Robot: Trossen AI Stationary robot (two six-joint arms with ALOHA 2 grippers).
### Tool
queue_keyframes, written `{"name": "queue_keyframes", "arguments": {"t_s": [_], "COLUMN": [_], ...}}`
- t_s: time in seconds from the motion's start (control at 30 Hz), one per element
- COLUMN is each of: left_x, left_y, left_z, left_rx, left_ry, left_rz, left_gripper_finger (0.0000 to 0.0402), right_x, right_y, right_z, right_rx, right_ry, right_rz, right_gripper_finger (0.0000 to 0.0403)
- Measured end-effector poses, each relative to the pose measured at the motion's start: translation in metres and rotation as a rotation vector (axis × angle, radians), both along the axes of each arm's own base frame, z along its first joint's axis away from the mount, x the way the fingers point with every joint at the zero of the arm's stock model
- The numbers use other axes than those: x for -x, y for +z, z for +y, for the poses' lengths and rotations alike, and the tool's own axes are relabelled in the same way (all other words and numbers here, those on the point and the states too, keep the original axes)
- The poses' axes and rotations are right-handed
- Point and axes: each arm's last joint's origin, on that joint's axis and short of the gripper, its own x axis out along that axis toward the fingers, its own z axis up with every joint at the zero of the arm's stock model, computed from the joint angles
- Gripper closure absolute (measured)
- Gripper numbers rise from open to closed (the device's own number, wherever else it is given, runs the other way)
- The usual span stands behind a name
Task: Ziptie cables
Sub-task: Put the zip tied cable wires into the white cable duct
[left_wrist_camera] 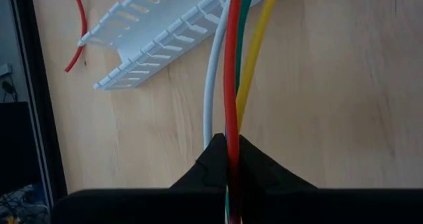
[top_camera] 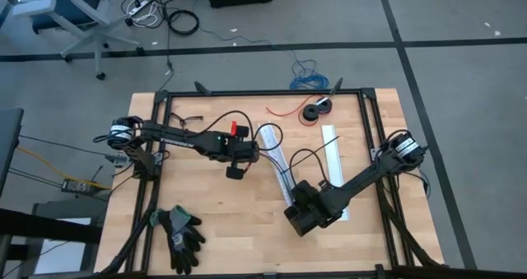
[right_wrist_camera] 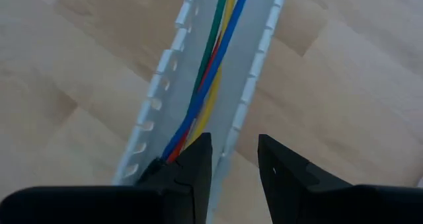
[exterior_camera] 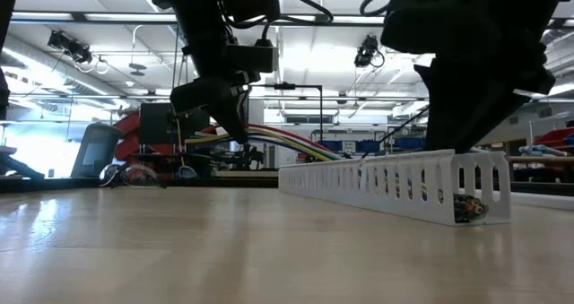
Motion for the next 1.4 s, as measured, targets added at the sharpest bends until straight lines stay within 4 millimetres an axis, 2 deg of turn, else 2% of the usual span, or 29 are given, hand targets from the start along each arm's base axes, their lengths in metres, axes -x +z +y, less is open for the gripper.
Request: {"name": "queue_keyframes", "arguments": {"t_s": [0.3, 0.67, 1.1, 1.2, 1.4], "left_x": [-0.001, -0.002, 0.004, 0.006, 0.015], "left_y": [0.001, 0.001, -0.001, -0.006, -0.026], "left_z": [0.0, 0.0, 0.001, 0.0, -0.003], "left_rx": [0.001, -0.027, -0.159, -0.162, -0.051], "left_ry": [-0.001, -0.072, -0.343, -0.398, -0.46], "left_rz": [-0.015, 0.009, 0.198, 0.226, 0.263], "left_gripper_finger": [0.0381, 0.0381, 0.0381, 0.038, 0.038], "right_x": [-0.004, -0.003, -0.001, -0.001, 0.0], "right_y": [-0.009, -0.01, -0.009, -0.009, -0.009], "right_z": [-0.002, -0.002, -0.001, -0.001, -0.002], "right_rx": [-0.02, 0.002, 0.016, 0.016, 0.017], "right_ry": [0.096, 0.239, 0.363, 0.375, 0.375], "right_rz": [-0.004, 0.058, 0.118, 0.123, 0.138], "right_gripper_finger": [0.0394, 0.04, 0.0402, 0.0402, 0.0403]}}
